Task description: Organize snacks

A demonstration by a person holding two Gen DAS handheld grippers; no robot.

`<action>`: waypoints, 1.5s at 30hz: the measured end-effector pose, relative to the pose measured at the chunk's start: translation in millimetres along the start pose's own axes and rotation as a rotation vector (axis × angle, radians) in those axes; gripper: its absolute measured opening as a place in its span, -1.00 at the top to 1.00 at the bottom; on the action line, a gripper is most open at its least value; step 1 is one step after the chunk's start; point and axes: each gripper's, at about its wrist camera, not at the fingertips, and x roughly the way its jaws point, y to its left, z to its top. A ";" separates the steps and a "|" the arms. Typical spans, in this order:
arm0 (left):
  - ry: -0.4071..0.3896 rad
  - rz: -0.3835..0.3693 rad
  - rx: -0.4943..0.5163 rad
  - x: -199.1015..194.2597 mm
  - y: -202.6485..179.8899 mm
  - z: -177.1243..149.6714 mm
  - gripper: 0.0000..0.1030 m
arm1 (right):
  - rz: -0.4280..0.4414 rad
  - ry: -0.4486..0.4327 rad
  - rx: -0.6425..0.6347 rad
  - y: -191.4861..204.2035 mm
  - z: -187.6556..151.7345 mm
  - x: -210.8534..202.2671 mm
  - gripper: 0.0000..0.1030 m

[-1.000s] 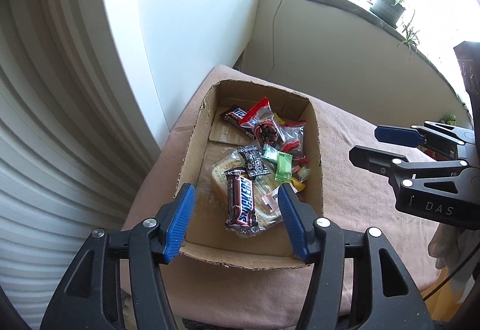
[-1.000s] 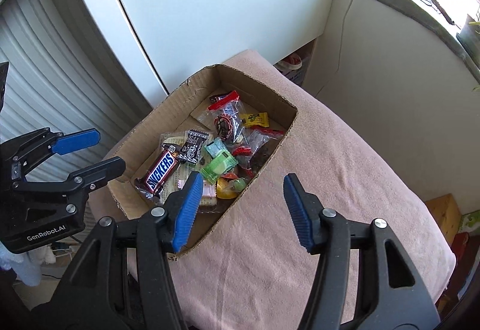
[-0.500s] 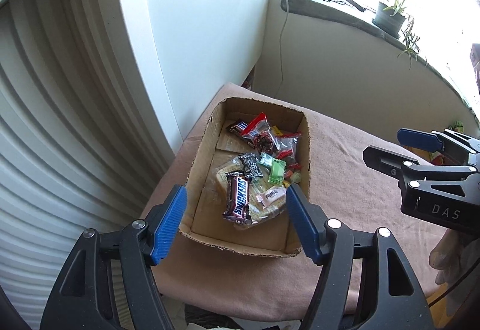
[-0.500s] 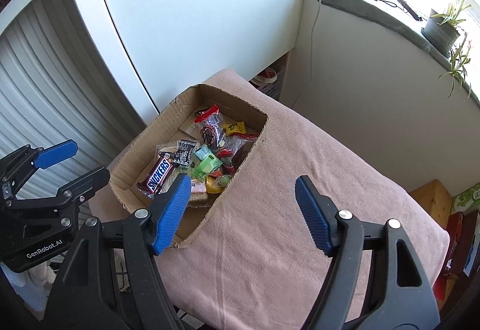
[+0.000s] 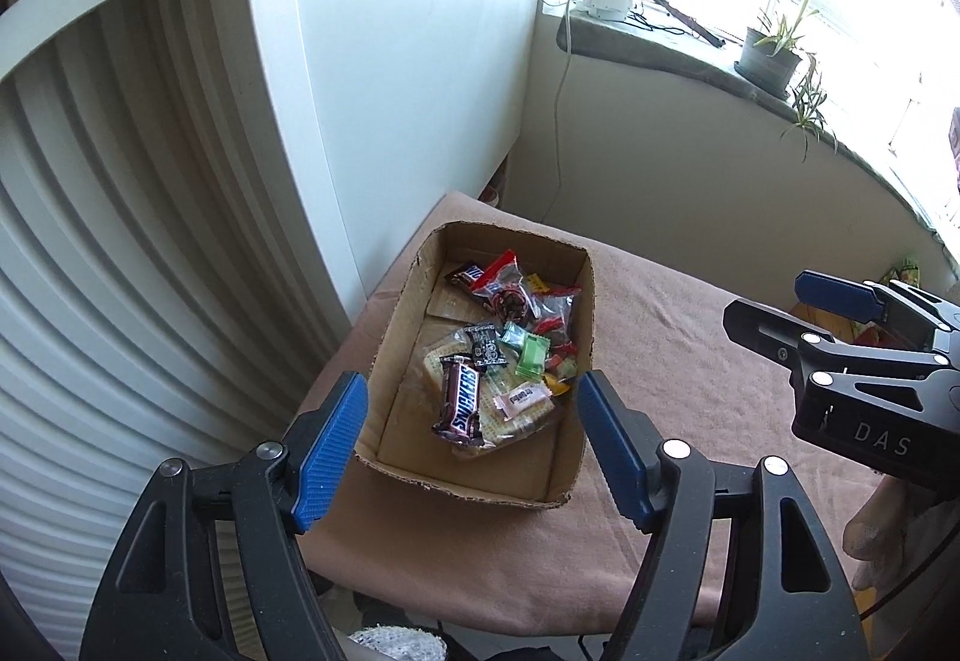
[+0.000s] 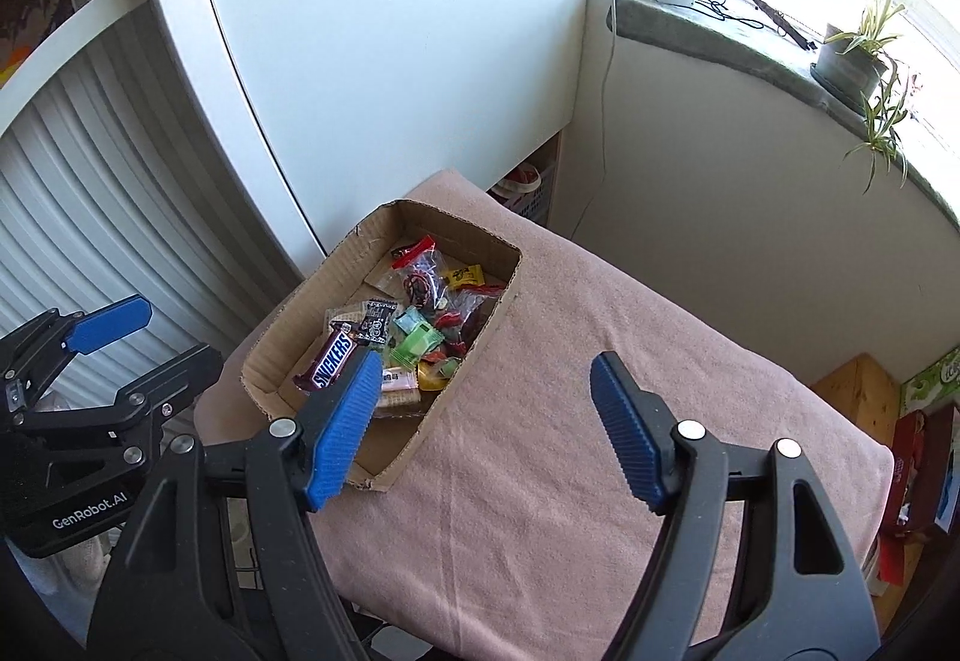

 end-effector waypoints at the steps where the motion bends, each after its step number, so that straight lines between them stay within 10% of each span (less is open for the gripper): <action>1: 0.000 0.002 0.003 -0.2 -1.1 0.0 -0.41 | -0.003 -0.002 0.000 -0.3 -0.1 -0.3 -0.45; 45: 0.030 -0.007 0.024 5.5 -12.8 1.4 -0.41 | -0.007 0.030 0.039 -2.7 -7.6 9.9 -0.45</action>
